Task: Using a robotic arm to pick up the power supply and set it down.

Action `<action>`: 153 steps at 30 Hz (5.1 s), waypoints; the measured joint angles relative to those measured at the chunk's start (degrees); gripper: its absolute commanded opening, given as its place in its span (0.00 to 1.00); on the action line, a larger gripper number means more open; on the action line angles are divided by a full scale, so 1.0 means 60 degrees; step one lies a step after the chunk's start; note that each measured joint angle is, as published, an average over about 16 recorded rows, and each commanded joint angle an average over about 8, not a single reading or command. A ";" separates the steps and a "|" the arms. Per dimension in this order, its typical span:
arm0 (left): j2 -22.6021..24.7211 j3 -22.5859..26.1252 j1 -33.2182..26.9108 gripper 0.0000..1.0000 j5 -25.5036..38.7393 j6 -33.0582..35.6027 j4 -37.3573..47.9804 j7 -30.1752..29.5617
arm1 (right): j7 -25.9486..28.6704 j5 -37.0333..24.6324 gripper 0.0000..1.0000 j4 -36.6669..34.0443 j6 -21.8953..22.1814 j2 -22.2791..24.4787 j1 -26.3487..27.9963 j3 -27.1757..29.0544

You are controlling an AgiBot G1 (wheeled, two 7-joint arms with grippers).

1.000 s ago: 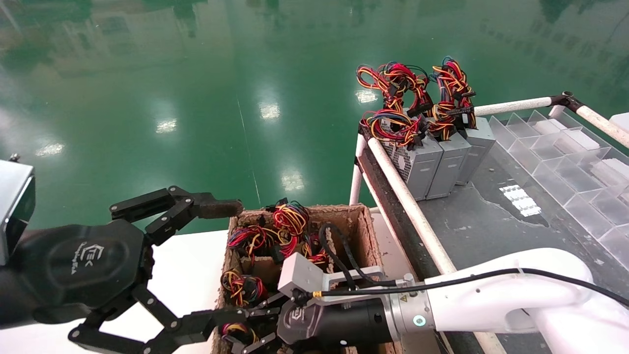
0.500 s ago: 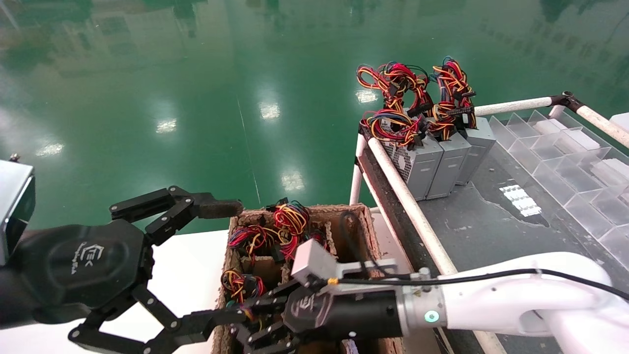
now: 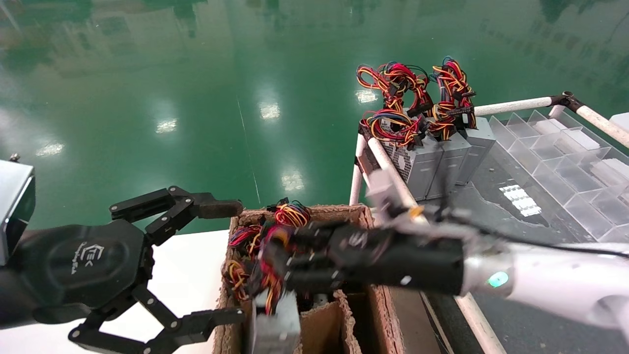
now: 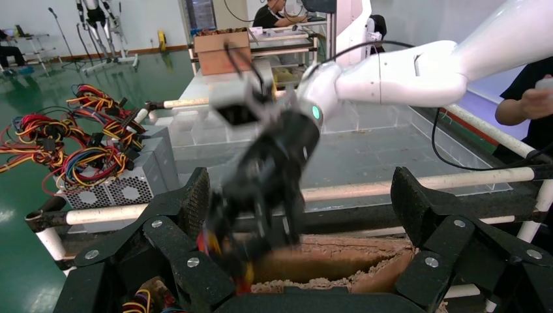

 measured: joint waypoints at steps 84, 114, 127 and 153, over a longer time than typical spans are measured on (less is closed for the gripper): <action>-0.0018 0.0044 -0.0010 1.00 -0.0030 -0.0019 0.0000 0.0022 | -0.3131 -0.0820 0.00 -0.6537 0.1656 0.1157 0.4331 -0.0236; -0.0024 0.0059 -0.0013 1.00 -0.0040 -0.0025 0.0000 0.0029 | -0.3509 -0.1196 1.00 -0.7027 0.1522 0.0902 0.4795 -0.0497; -0.0027 0.0065 -0.0014 1.00 -0.0045 -0.0028 0.0000 0.0033 | -0.3577 -0.1271 1.00 -0.7069 0.1413 0.1052 0.4932 -0.0549; -0.0030 0.0076 -0.0017 1.00 -0.0053 -0.0032 0.0007 0.0041 | -0.2974 -0.0209 1.00 -0.6058 0.0082 0.1859 0.4557 0.0215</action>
